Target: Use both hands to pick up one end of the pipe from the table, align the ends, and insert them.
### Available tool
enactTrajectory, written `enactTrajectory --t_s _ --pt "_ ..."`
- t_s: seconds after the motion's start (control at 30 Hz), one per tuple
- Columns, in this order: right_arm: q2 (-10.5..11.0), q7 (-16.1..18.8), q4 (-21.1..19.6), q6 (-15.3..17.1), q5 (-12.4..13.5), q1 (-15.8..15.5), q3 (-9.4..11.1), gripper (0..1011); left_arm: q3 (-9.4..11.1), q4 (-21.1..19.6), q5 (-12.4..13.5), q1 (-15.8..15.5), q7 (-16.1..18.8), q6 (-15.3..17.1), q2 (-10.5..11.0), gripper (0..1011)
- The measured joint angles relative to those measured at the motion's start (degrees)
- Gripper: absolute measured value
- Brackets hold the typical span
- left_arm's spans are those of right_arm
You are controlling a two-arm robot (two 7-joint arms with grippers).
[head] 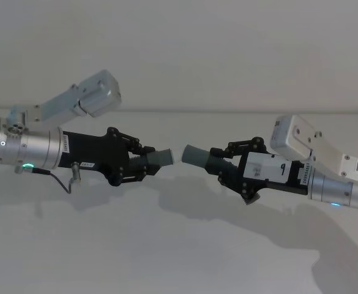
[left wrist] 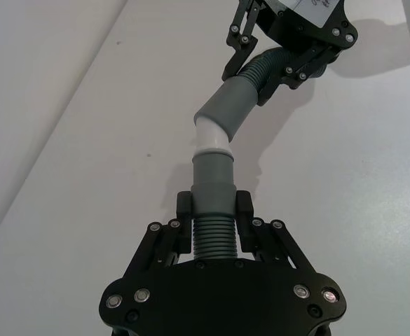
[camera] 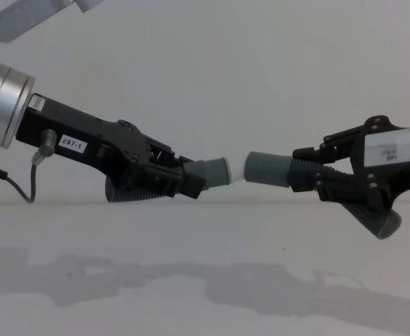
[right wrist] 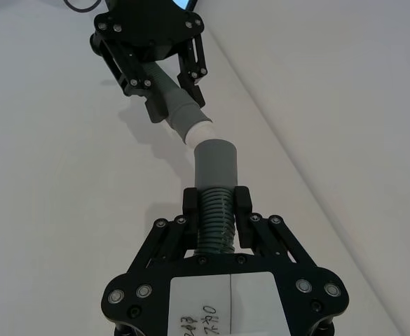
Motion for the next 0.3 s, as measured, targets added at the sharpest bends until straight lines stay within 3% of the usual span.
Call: enactTrajectory --t_s 0.3 --pt "0.0 0.17 0.04 -0.04 0.08 0.07 -0.13 292 0.04 0.01 -0.08 -0.05 -0.07 -0.12 -0.01 355"
